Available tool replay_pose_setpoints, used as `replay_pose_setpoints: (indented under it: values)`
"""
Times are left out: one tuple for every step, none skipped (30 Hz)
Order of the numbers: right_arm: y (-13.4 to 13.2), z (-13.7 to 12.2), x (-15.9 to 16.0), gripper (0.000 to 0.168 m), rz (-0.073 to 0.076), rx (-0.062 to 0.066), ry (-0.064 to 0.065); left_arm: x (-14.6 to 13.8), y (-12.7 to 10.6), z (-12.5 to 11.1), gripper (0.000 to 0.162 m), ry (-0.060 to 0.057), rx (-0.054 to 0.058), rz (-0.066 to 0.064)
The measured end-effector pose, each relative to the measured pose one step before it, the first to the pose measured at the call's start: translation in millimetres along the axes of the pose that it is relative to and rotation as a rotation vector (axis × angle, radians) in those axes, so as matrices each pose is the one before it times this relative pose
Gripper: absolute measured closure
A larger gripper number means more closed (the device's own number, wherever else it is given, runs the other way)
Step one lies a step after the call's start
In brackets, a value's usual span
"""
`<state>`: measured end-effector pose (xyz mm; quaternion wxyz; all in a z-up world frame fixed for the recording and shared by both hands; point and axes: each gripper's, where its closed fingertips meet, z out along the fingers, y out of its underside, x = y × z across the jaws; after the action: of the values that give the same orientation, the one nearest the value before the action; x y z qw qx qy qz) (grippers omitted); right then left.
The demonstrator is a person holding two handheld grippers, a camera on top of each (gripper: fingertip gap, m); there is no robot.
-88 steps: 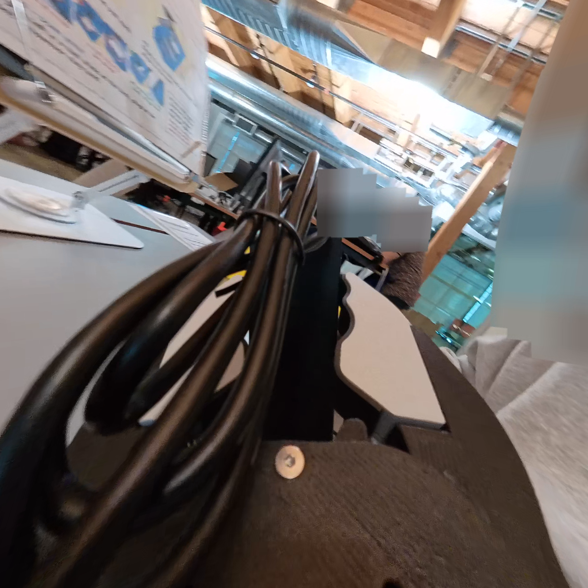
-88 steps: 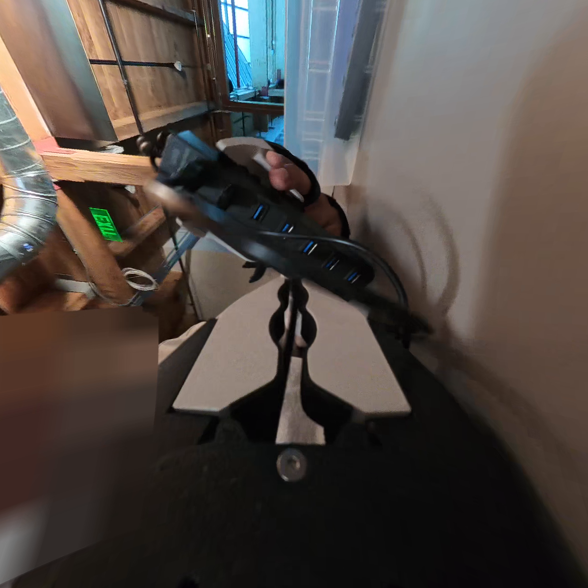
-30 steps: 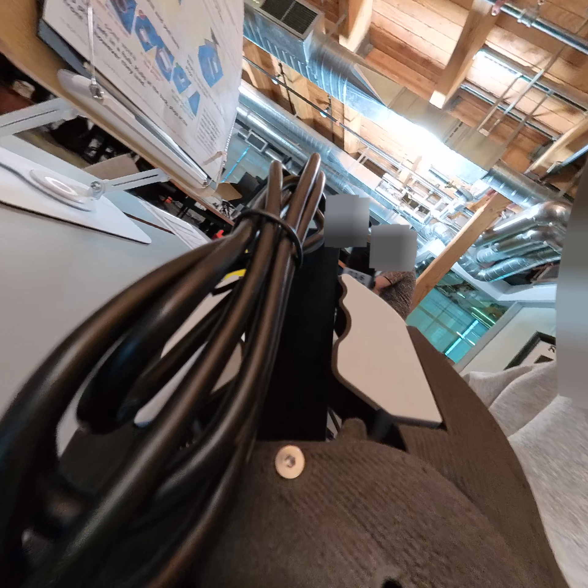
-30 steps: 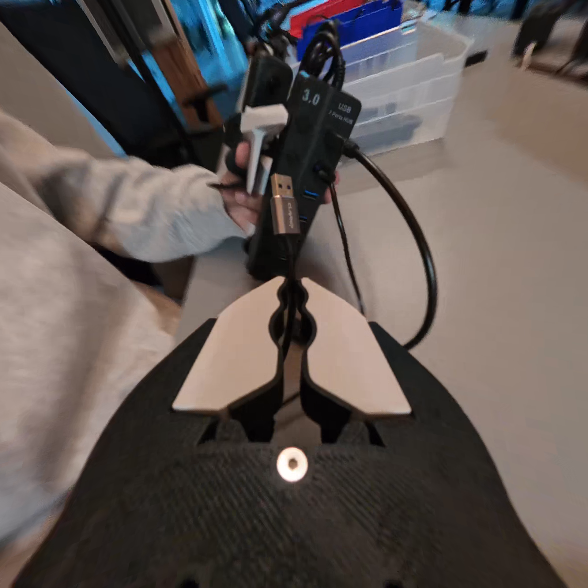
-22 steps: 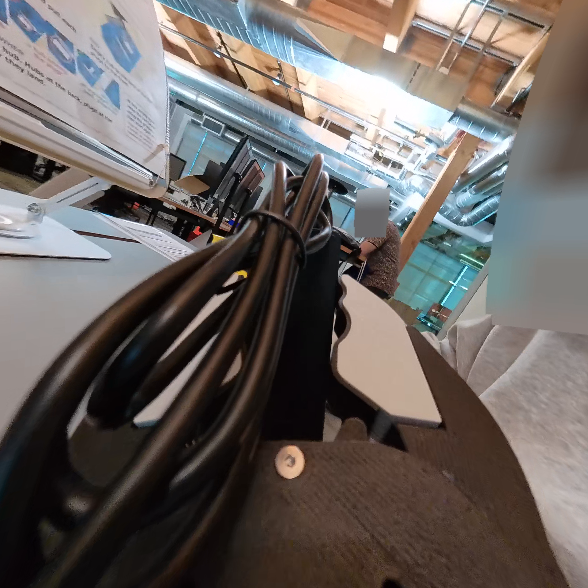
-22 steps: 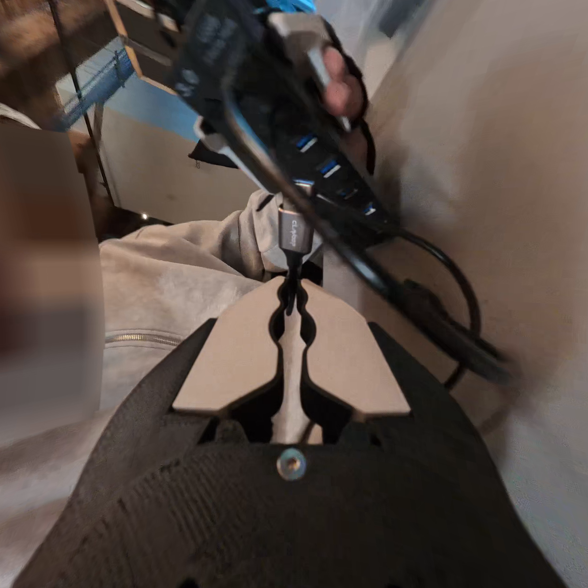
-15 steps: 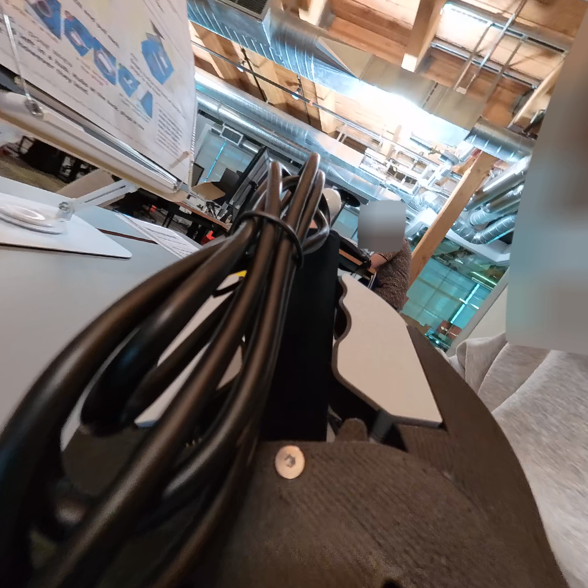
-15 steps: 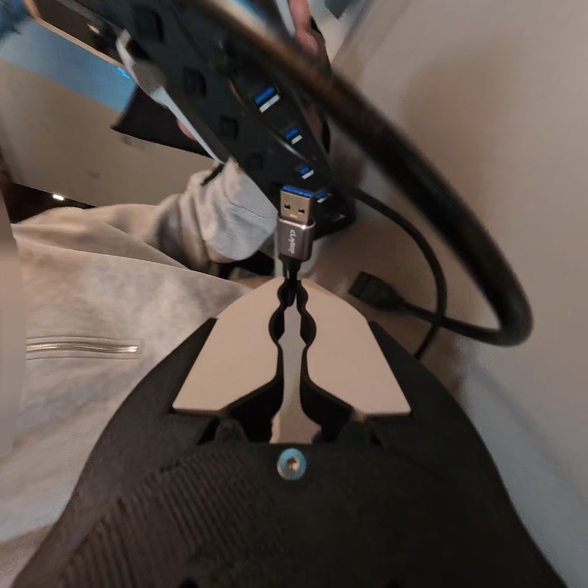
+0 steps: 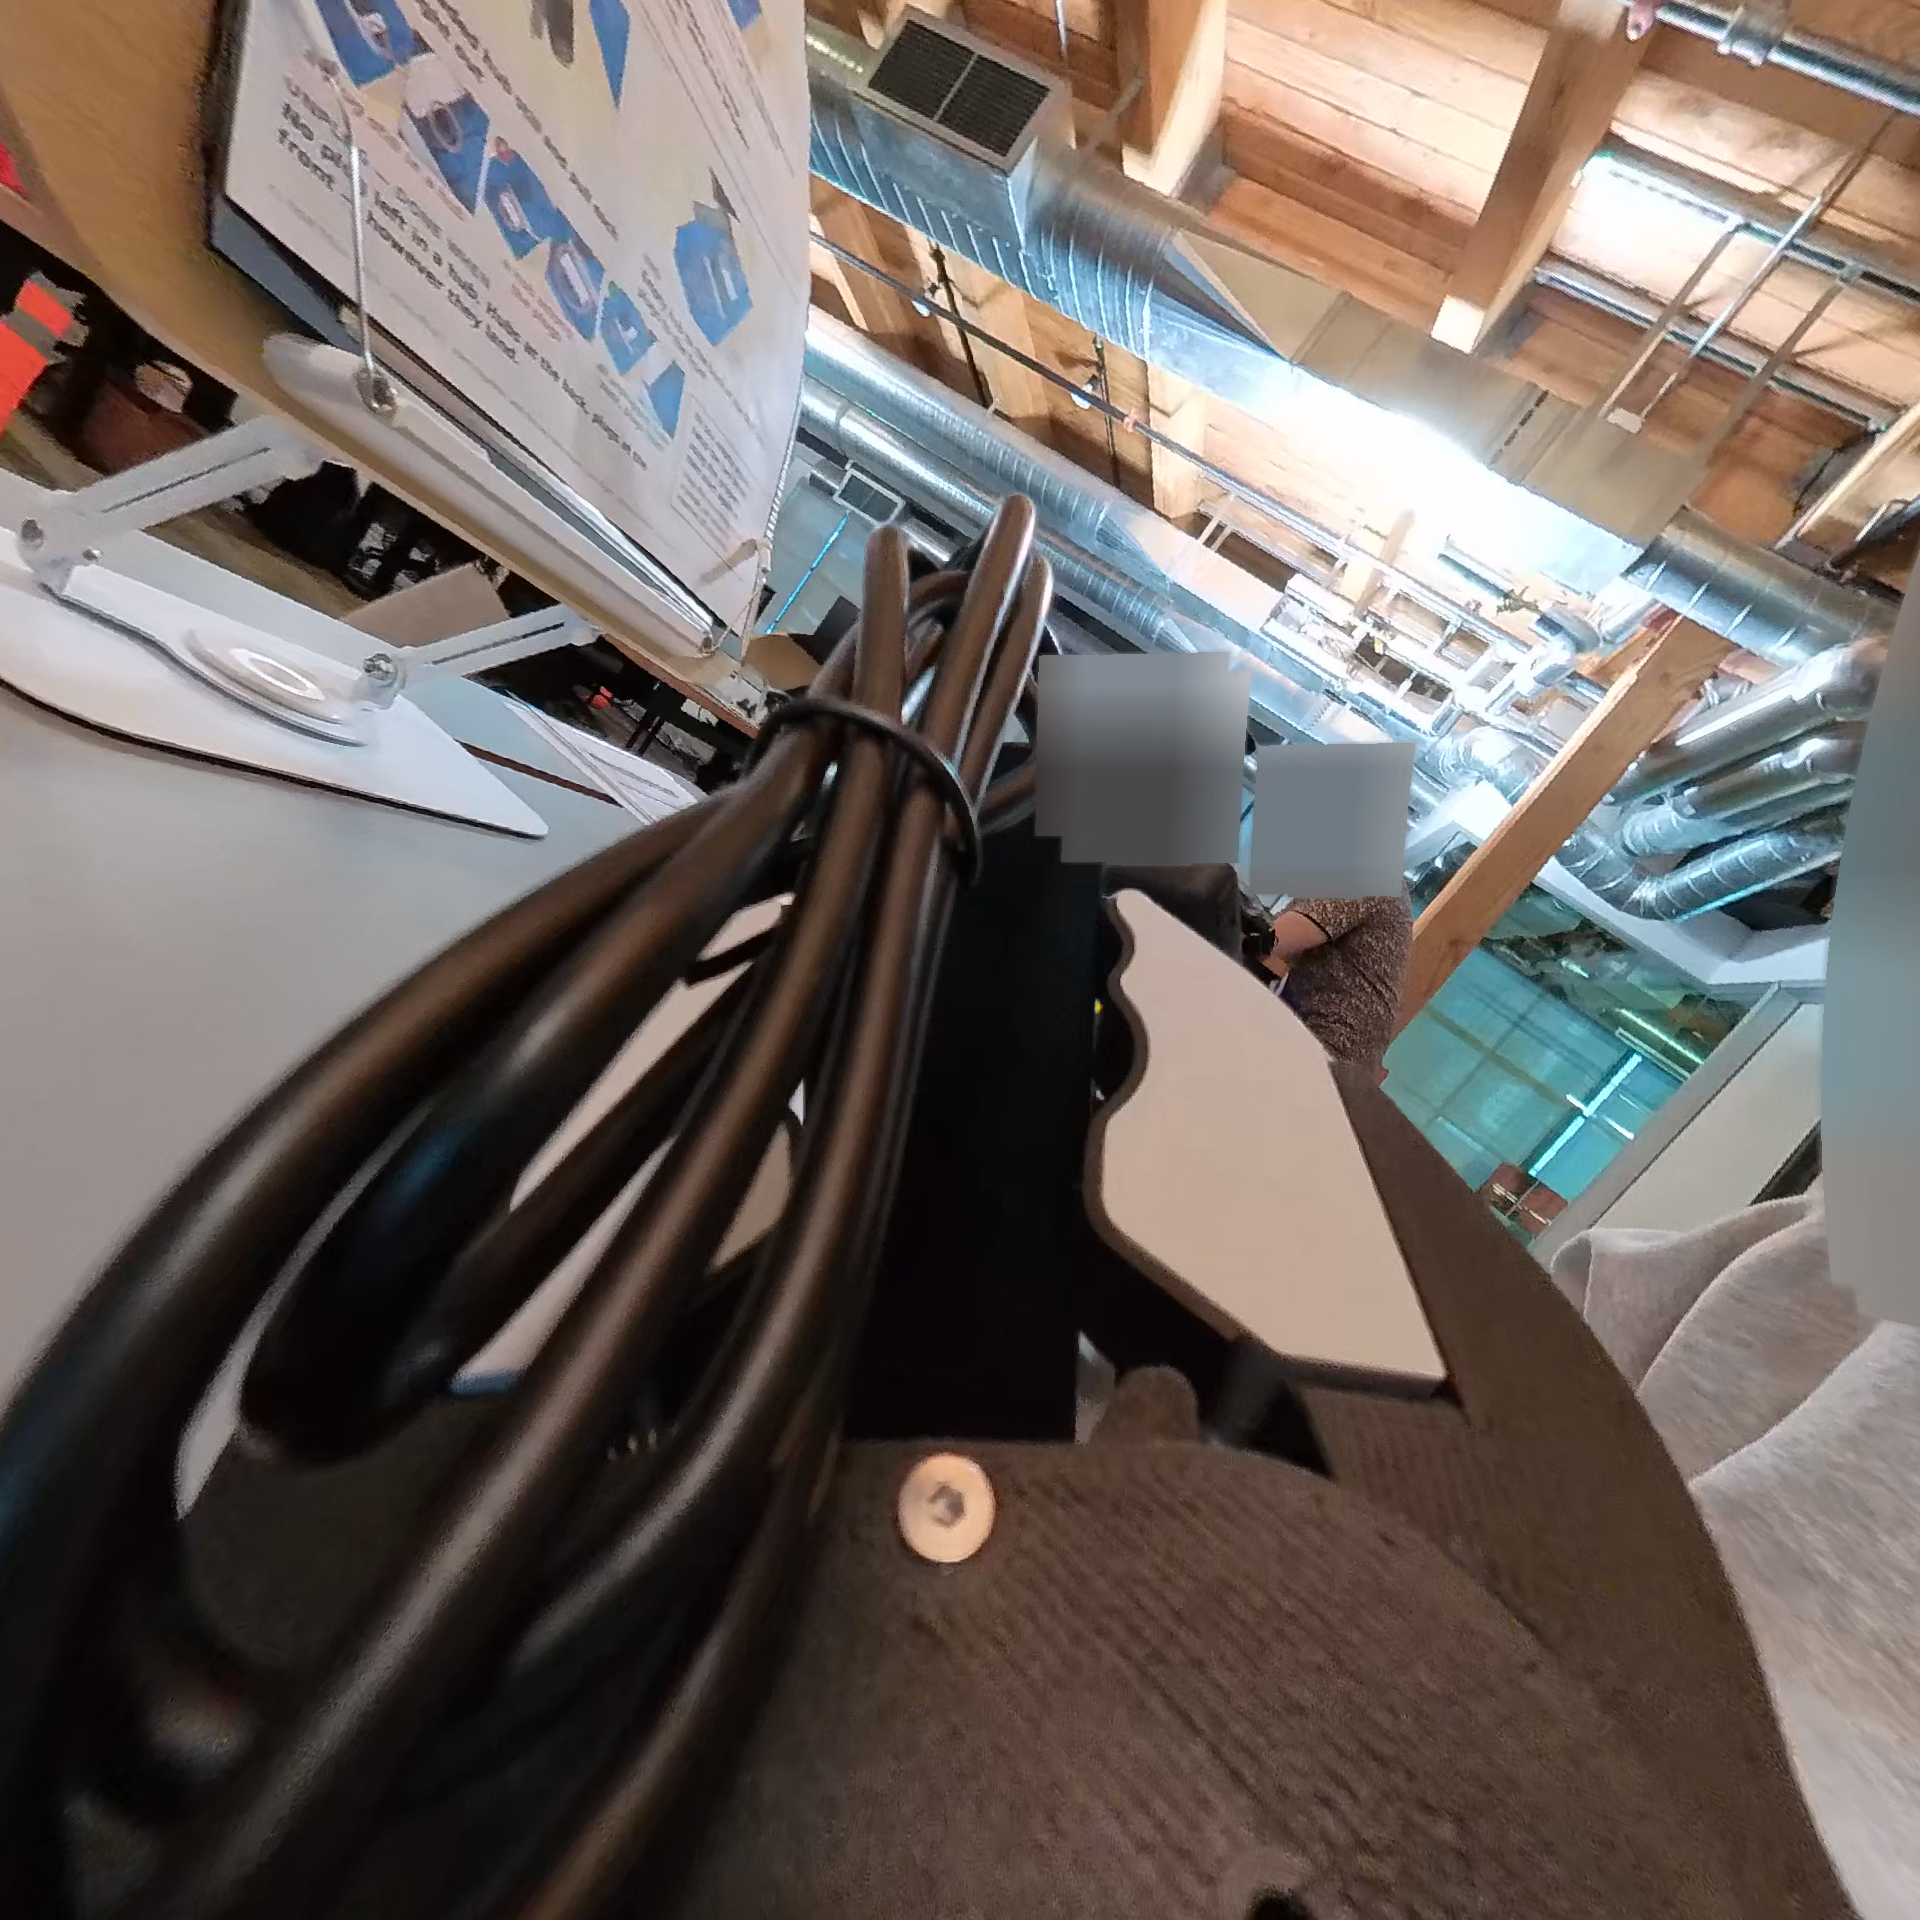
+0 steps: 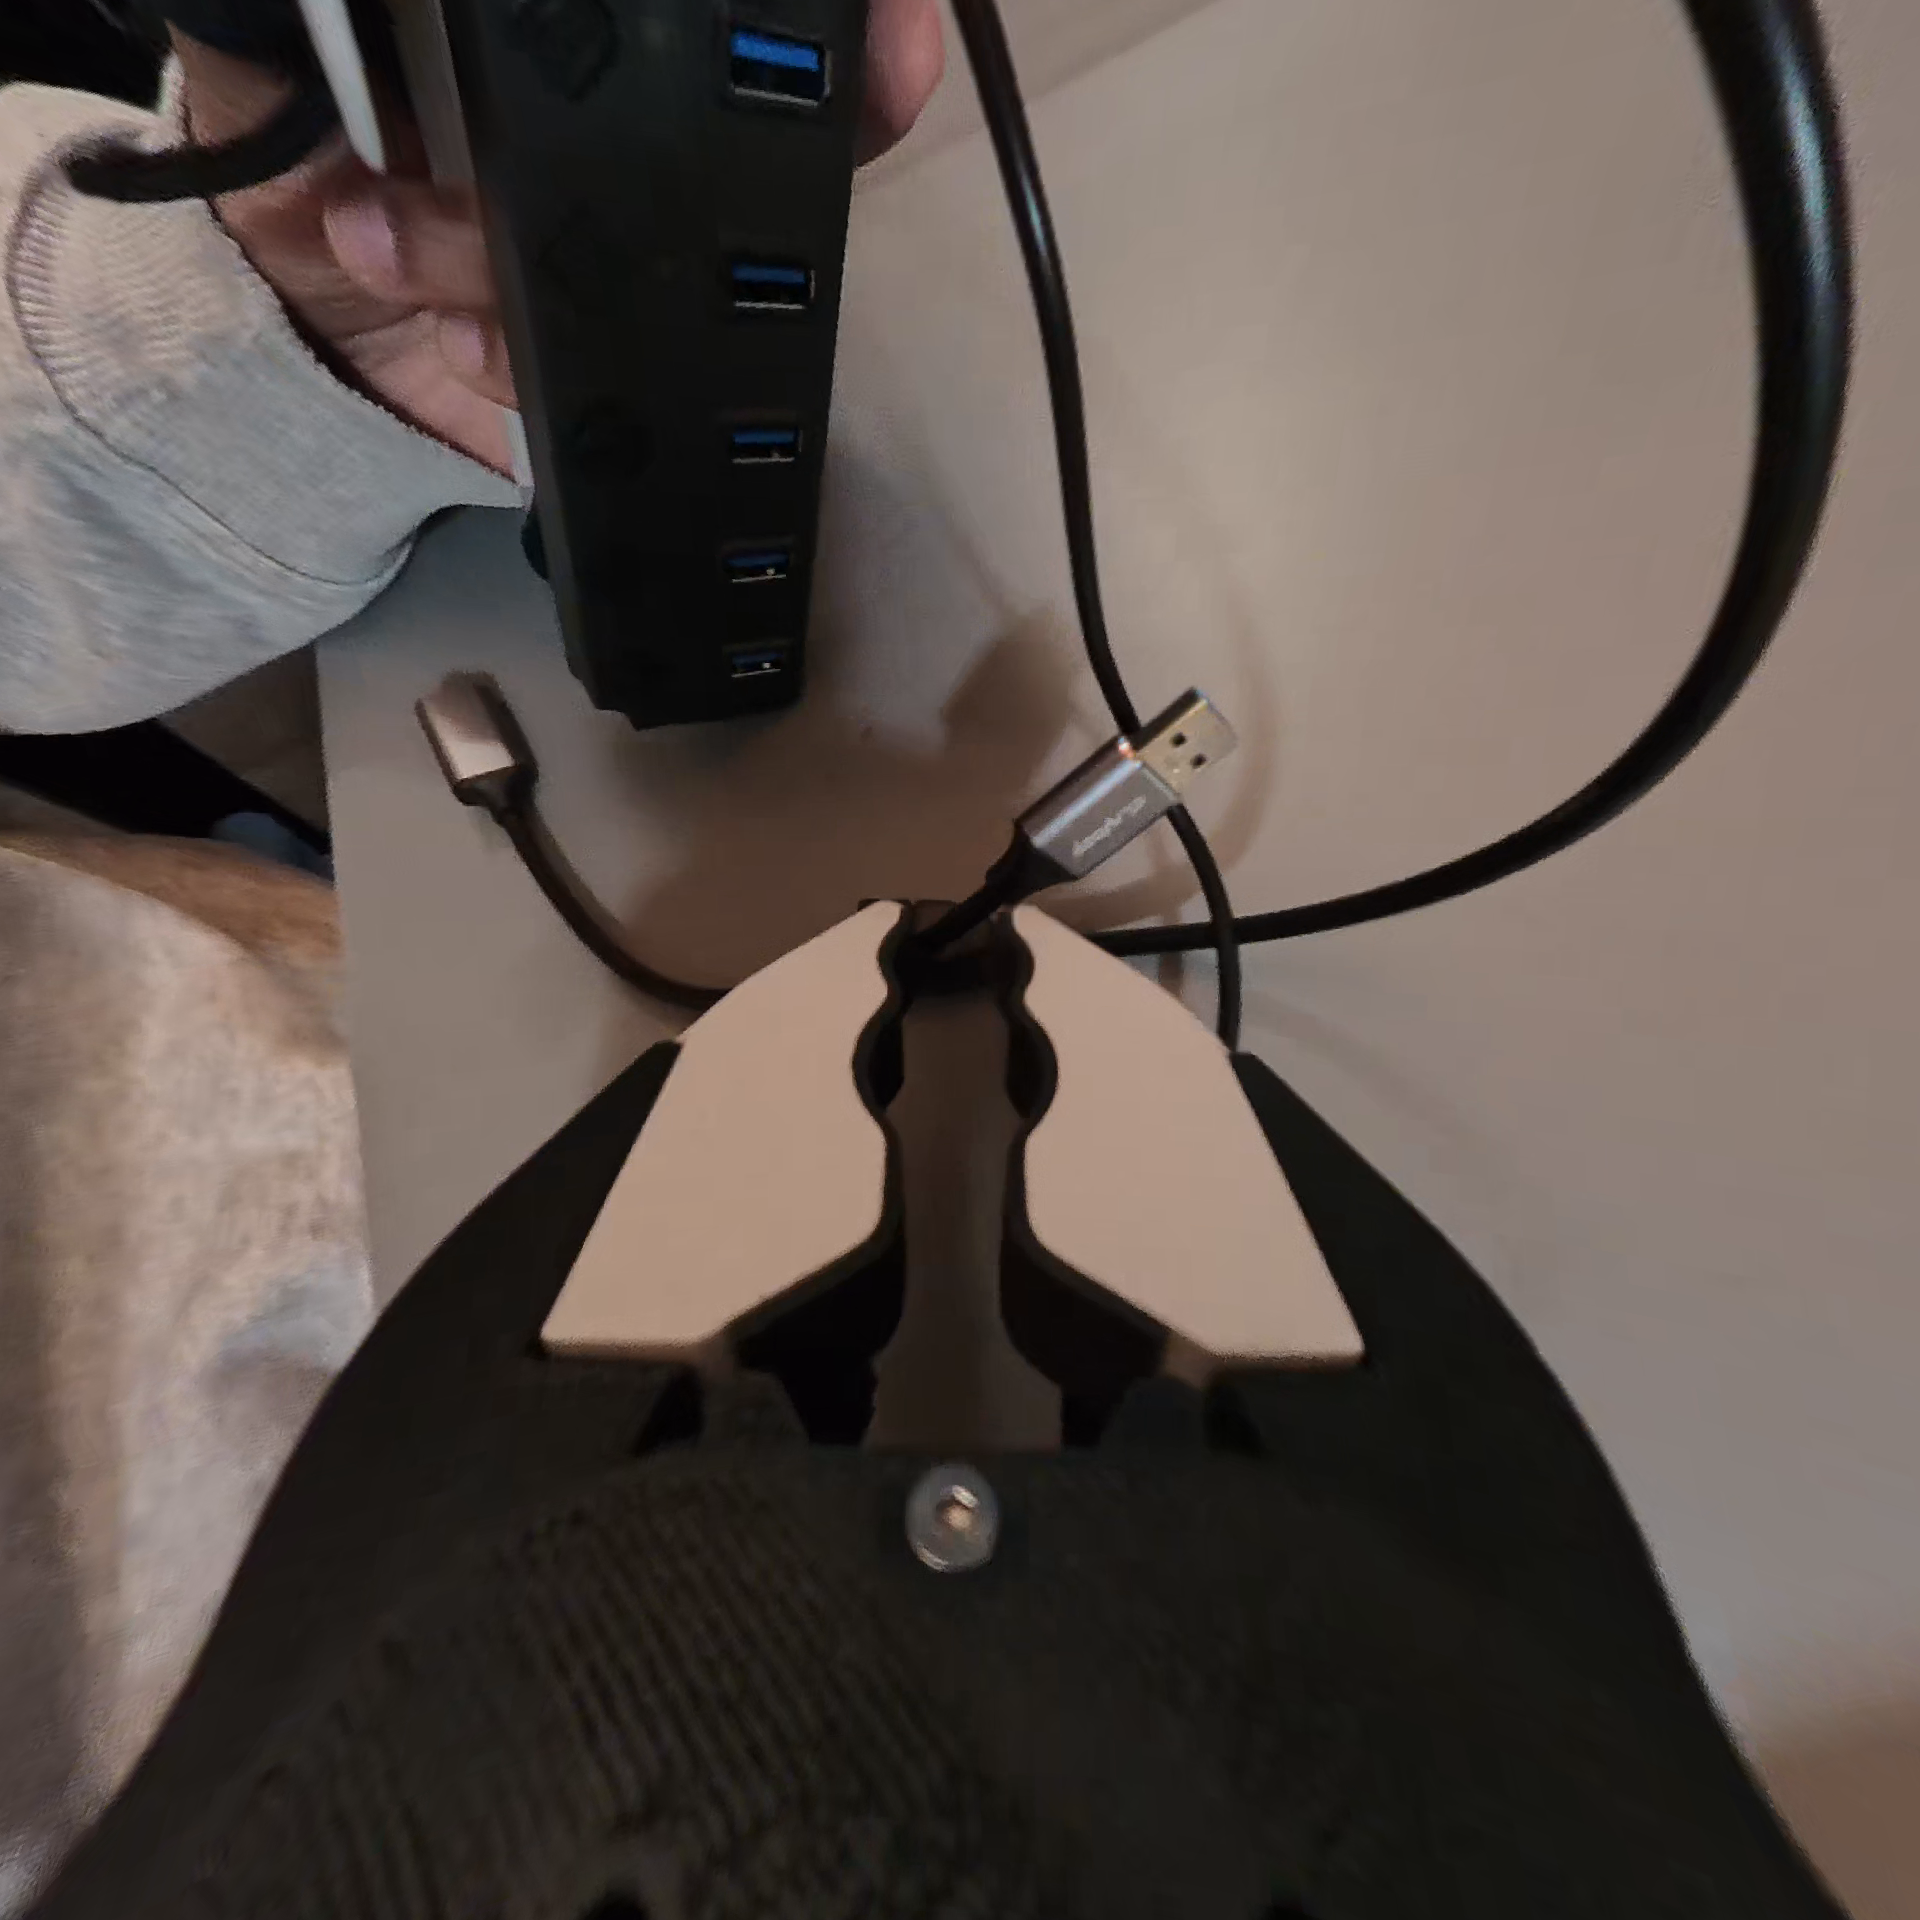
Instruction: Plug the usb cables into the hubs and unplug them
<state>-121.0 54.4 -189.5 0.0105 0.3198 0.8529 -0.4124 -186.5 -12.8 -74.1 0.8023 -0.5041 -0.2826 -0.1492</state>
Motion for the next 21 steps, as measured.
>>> replay_pose_setpoints:
  values:
    - [-0.69,0.05,1.99,0.151,-0.0106,0.0049,0.0206,-0.83,-0.78,-0.47,0.107,-0.0049,0.004,-0.0006]
    - [-0.89,-0.06,1.93,0.147,-0.0025,0.0054,0.0191,-0.67,-0.52,-0.27,0.106,-0.0038,0.003,-0.0007]
    - [-1.5,-0.67,1.23,0.144,0.0064,0.008,0.0149,-0.8,-0.46,-0.2,0.106,-0.0054,0.0017,-0.0001]
    - [-2.48,-1.23,0.93,0.142,0.0154,0.0136,0.0139,-0.83,-0.23,-0.21,0.106,-0.0057,0.0022,0.0003]
    - [-3.45,-1.45,1.17,0.139,0.0236,0.02,0.0163,-0.57,-0.39,-0.22,0.105,-0.0029,0.0029,-0.0014]
    - [-3.98,-1.58,2.0,0.136,0.0285,0.0252,0.023,-0.48,-0.2,-0.1,0.105,-0.0029,0.0015,-0.0015]
    - [-4.32,-1.13,1.56,0.136,0.0252,0.0268,0.0196,-0.42,-0.25,-0.08,0.105,-0.0023,0.0014,-0.0006]
    - [-3.13,-0.22,1.49,0.137,0.0235,0.0199,0.0183,-0.05,-0.11,-0.05,0.106,-0.0008,0.0015,-0.0005]
    - [-1.0,1.05,1.24,0.137,0.0188,0.0085,0.0155,-0.03,0.15,0.15,0.106,-0.0009,0.0005,-0.0007]
    - [1.07,2.01,1.35,0.139,0.0094,-0.002,0.0188,0.1,0.04,0.19,0.106,-0.0007,0.0002,-0.0005]
    - [2.3,2.48,2.55,0.142,-0.0027,-0.0076,0.0287,0.11,0.12,0.16,0.106,0.0003,-0.0002,-0.0008]
    - [3.15,2.5,3.2,0.146,-0.0153,-0.0149,0.0361,0.14,0.01,0.1,0.106,-0.0002,-0.0002,-0.0012]
    - [3.97,2.43,3.21,0.149,-0.0252,-0.0248,0.0374,0.08,-0.06,-0.08,0.106,-0.0001,0.0001,-0.0013]
    - [3.11,2.26,2.17,0.149,-0.0275,-0.0205,0.0314,0.08,-0.01,0.01,0.107,0.0001,-0.0003,-0.002]
    - [0.73,1.64,0.53,0.149,-0.0253,-0.0044,0.0215,-0.1,0.02,-0.01,0.106,-0.0012,-0.0001,-0.0009]
    - [-0.07,1.13,0.01,0.15,-0.0242,-0.0024,0.0168,0.01,-0.13,-0.04,0.107,-0.0002,0.0007,-0.0006]
    - [0.18,0.76,-0.01,0.15,-0.0255,-0.0083,0.0146,0.03,-0.07,-0.06,0.107,0.0002,0.0003,-0.0021]
    - [-0.79,-0.19,-0.06,0.151,-0.0219,-0.0029,0.0106,0.04,-0.12,-0.14,0.107,0.0009,0.0005,-0.003]
    - [-2.52,-1.43,-0.6,0.153,-0.0151,0.0098,0.0019,0.02,-0.41,-0.22,0.107,0.0007,0.0014,-0.0024]
    - [-3.67,-2.64,-0.2,0.154,-0.0069,0.0174,-0.0033,0.01,-0.3,-0.29,0.107,0.0004,0.0014,-0.0007]
    - [-4.77,-3.74,-0.93,0.155,-0.0051,0.0239,-0.0164,-0.01,-0.23,-0.1,0.108,0.0001,0.0001,-0.0001]
